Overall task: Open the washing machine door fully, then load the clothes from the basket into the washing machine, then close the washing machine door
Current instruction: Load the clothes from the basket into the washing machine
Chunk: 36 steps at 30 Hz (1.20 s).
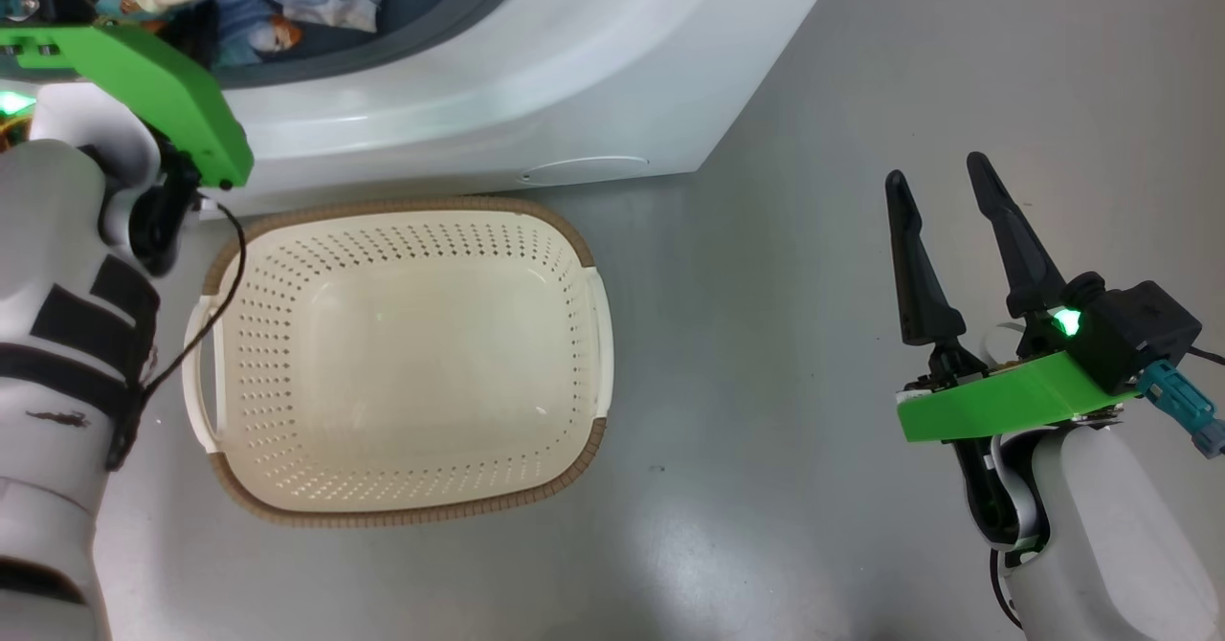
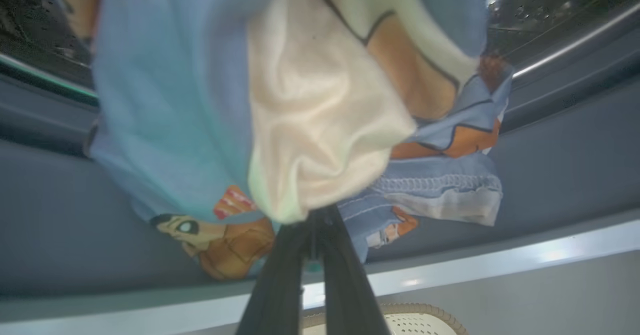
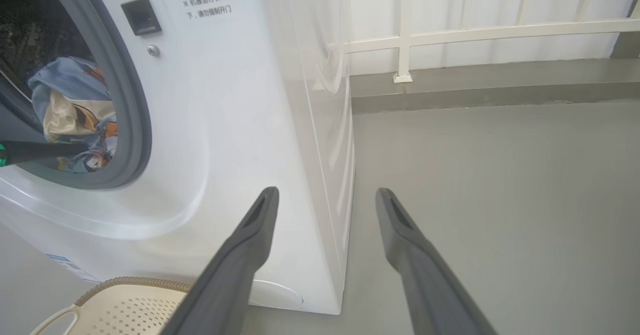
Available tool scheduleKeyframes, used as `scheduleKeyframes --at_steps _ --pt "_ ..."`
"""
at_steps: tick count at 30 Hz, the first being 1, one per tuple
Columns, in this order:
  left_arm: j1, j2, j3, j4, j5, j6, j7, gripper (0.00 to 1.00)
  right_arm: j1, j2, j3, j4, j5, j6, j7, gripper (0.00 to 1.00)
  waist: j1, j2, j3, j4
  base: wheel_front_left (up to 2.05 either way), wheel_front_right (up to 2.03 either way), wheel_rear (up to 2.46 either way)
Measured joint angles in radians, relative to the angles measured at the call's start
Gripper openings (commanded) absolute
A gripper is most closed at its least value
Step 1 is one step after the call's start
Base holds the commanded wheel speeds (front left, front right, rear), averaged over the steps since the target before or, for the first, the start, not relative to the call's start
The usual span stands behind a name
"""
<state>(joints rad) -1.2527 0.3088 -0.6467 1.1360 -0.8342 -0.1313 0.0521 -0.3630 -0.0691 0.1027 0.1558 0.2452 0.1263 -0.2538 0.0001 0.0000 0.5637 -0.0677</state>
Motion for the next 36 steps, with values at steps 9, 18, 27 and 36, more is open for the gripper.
scheduleKeyframes --at_steps 9,18,27,36 --pt "-0.036 -0.002 -0.039 -0.018 -0.002 0.000 -0.124 0.00 0.000 0.002 0.006 0.000 -0.007 0.000 0.000 1.00 -0.0001 0.0000 0.002 -0.004 0.00 0.00 0.00" --pt "-0.088 0.031 -0.076 -0.093 -0.011 0.000 -0.289 0.00 0.000 0.005 0.019 0.002 -0.007 0.000 0.000 1.00 -0.0001 0.0000 0.018 -0.021 0.00 0.00 0.00" --pt "-0.087 0.051 -0.066 -0.148 -0.008 0.000 -0.308 0.00 0.000 0.006 0.021 0.012 -0.007 0.000 0.000 1.00 -0.0001 0.0000 0.009 -0.025 0.00 0.00 0.00" --pt "-0.054 0.036 -0.130 -0.097 -0.063 0.000 -0.299 1.00 0.000 0.008 0.025 0.024 -0.005 0.000 0.000 1.00 0.0000 0.0000 -0.003 -0.029 0.00 0.00 0.00"
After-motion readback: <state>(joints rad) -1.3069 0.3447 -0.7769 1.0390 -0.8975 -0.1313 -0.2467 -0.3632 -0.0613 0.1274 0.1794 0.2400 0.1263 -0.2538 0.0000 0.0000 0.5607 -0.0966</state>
